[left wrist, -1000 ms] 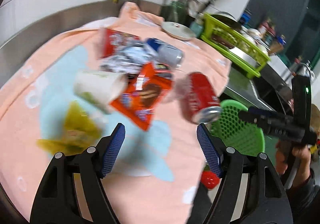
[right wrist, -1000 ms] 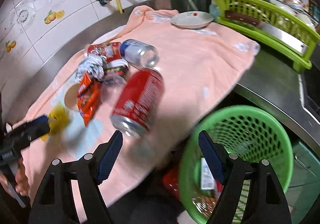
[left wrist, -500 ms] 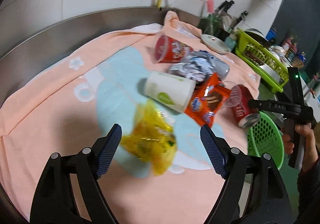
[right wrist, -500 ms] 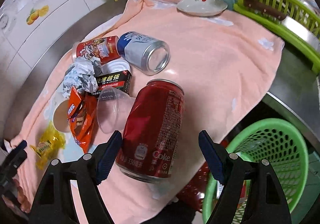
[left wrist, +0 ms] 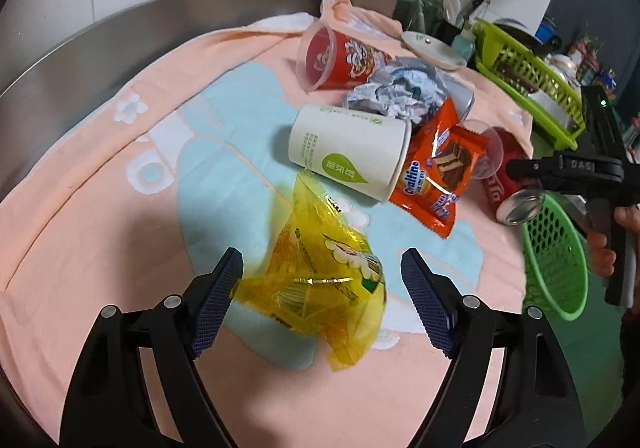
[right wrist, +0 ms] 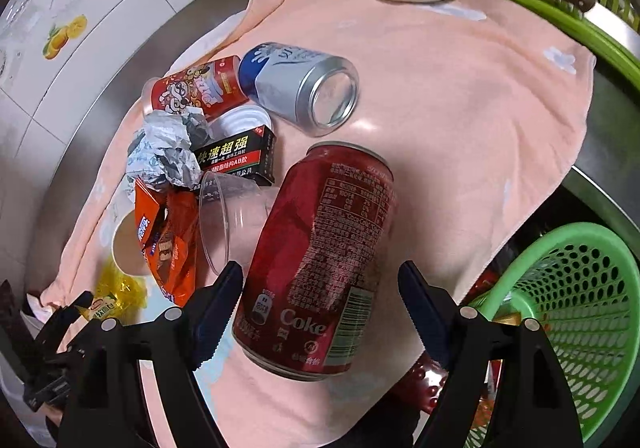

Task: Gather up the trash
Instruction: 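Grasp the red Coke can with the right tool while the left tool grasps the yellow wrapper, then drop the Coke can into the basket with the right tool while the left tool carries the wrapper over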

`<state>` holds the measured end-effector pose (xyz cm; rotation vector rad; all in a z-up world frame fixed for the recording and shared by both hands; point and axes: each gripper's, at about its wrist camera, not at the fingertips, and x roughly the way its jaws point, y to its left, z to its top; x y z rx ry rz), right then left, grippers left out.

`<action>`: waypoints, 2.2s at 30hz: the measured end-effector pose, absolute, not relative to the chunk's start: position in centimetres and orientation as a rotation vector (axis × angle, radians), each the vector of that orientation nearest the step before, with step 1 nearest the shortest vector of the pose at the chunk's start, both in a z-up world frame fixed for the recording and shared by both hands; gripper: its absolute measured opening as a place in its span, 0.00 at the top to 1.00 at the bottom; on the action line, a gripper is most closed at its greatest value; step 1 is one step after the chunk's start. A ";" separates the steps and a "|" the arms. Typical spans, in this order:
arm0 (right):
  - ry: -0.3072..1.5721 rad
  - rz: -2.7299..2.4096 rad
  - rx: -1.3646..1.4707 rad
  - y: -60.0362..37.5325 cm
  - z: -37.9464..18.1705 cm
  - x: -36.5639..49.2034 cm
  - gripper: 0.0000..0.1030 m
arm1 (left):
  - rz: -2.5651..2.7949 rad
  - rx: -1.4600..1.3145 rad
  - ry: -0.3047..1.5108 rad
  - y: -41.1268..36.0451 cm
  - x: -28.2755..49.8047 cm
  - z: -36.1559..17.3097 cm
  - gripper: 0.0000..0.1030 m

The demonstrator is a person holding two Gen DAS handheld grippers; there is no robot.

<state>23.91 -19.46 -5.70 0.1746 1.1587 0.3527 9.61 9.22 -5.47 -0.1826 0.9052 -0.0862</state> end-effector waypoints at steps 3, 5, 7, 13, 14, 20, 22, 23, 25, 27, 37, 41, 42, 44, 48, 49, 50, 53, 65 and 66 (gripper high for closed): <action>1.178 0.358 0.201 -19.4 -6.1 24.3 0.24 | -0.102 -0.158 0.913 8.9 10.2 -5.7 0.22; 1.192 0.359 0.225 -19.5 -6.6 24.7 0.24 | -0.112 -0.127 0.912 8.5 10.5 -5.6 0.22; 1.203 0.363 0.246 -19.6 -6.9 24.8 0.24 | -0.129 -0.100 0.912 8.1 10.6 -5.6 0.22; 1.234 0.369 0.314 -19.3 -7.8 25.9 0.24 | -0.160 -0.079 0.940 8.2 11.4 -6.2 0.23; 1.240 0.375 0.325 -19.2 -8.0 26.1 0.24 | -0.160 -0.083 0.947 8.3 11.6 -6.4 0.23; 1.224 0.384 0.332 -19.1 -7.5 26.0 0.33 | -0.175 -0.088 0.963 8.7 12.1 -7.3 0.29; 1.217 0.381 0.322 -19.2 -7.4 25.7 0.33 | -0.179 -0.092 0.969 8.7 12.3 -7.6 0.32; 1.212 0.381 0.324 -19.3 -7.4 25.5 0.34 | -0.184 -0.097 0.974 8.7 12.3 -7.7 0.37; 1.202 0.388 0.323 -19.4 -7.1 25.2 0.34 | -0.187 -0.103 0.979 8.7 12.4 -7.9 0.40; 1.188 0.391 0.312 -19.7 -6.7 24.6 0.36 | -0.188 -0.104 0.974 8.7 12.3 -8.0 0.44; 1.158 0.411 0.327 -21.3 -5.5 22.5 0.42 | -0.188 -0.137 0.946 8.2 11.5 -7.4 0.53; 1.143 0.425 0.339 -21.6 -5.0 21.6 0.42 | -0.199 -0.146 0.923 7.9 10.9 -6.6 0.54; 1.138 0.428 0.342 -21.7 -4.9 21.5 0.42 | -0.201 -0.145 0.918 7.8 10.7 -6.4 0.54; 1.131 0.434 0.349 -22.0 -4.7 21.2 0.42 | -0.203 -0.147 0.910 7.8 10.6 -6.0 0.56; 1.100 0.435 0.359 -23.1 -3.9 20.3 0.42 | -0.231 -0.163 0.889 7.3 9.9 -5.1 0.61; 1.092 0.428 0.355 -23.5 -3.7 20.0 0.42 | -0.243 -0.161 0.882 7.0 9.8 -4.8 0.61; 1.081 0.413 0.343 -24.1 -3.5 19.6 0.42 | -0.255 -0.154 0.874 6.6 9.6 -4.5 0.61; 1.056 0.361 0.306 -26.1 -3.2 18.6 0.42 | -0.279 -0.138 0.852 5.4 9.4 -3.8 0.62; 1.063 0.052 0.178 -36.2 -7.0 15.8 0.42 | -0.417 -0.121 0.810 -0.9 9.4 -1.5 0.64; 1.074 0.028 0.166 -36.9 -7.7 15.7 0.42 | -0.437 -0.120 0.806 -1.8 9.5 -1.2 0.64</action>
